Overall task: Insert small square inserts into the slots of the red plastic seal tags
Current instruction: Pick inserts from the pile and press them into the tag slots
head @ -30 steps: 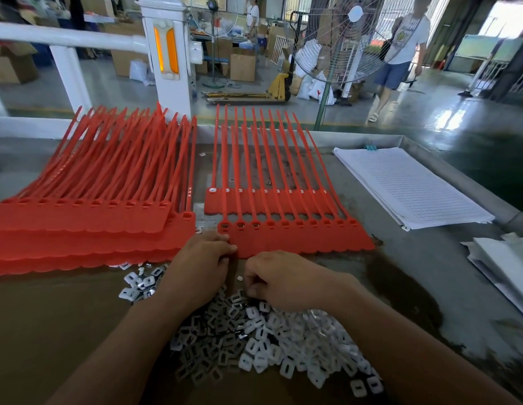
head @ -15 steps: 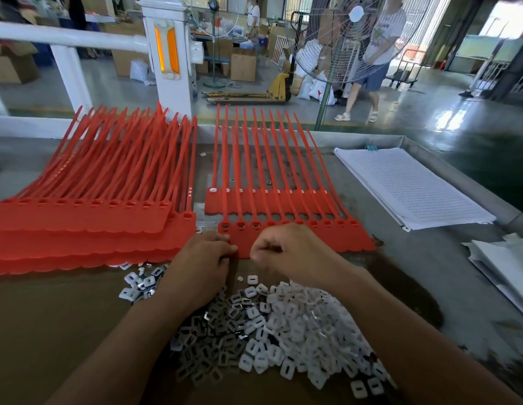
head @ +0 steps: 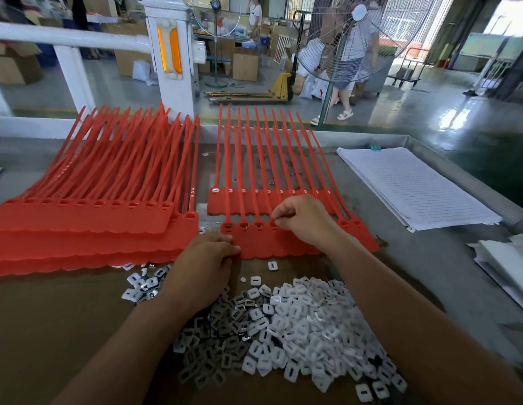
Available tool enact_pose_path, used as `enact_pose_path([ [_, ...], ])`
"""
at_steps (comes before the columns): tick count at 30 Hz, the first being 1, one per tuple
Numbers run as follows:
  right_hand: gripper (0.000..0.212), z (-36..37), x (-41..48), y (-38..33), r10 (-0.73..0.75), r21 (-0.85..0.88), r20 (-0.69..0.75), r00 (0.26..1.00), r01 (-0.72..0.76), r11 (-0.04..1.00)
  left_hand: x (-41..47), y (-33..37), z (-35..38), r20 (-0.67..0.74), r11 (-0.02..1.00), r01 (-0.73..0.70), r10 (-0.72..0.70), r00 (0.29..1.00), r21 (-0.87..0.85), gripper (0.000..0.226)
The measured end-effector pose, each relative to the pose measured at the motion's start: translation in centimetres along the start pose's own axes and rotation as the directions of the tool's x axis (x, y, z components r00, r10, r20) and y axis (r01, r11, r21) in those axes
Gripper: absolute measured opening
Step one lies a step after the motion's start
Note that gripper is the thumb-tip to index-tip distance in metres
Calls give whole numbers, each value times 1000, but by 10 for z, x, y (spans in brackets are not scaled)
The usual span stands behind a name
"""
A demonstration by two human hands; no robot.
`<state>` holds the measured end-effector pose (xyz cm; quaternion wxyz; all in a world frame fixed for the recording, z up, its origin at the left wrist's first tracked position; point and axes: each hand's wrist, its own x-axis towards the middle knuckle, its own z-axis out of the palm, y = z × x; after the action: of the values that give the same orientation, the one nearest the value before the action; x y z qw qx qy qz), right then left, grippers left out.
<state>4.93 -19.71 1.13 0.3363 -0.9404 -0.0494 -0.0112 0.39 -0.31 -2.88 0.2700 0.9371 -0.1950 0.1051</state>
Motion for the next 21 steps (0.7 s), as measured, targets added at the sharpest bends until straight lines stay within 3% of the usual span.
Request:
enact_pose_path([
  [16,20,2,10,-3,76,-74,108,991,-68,995,1,2,-2,2,1000,2,-2,1000,11,31],
  [21,18,5,12,-1,115,4,40,993,-115,993,1,3,-3,15,1000,12,-12,1000,9,32],
])
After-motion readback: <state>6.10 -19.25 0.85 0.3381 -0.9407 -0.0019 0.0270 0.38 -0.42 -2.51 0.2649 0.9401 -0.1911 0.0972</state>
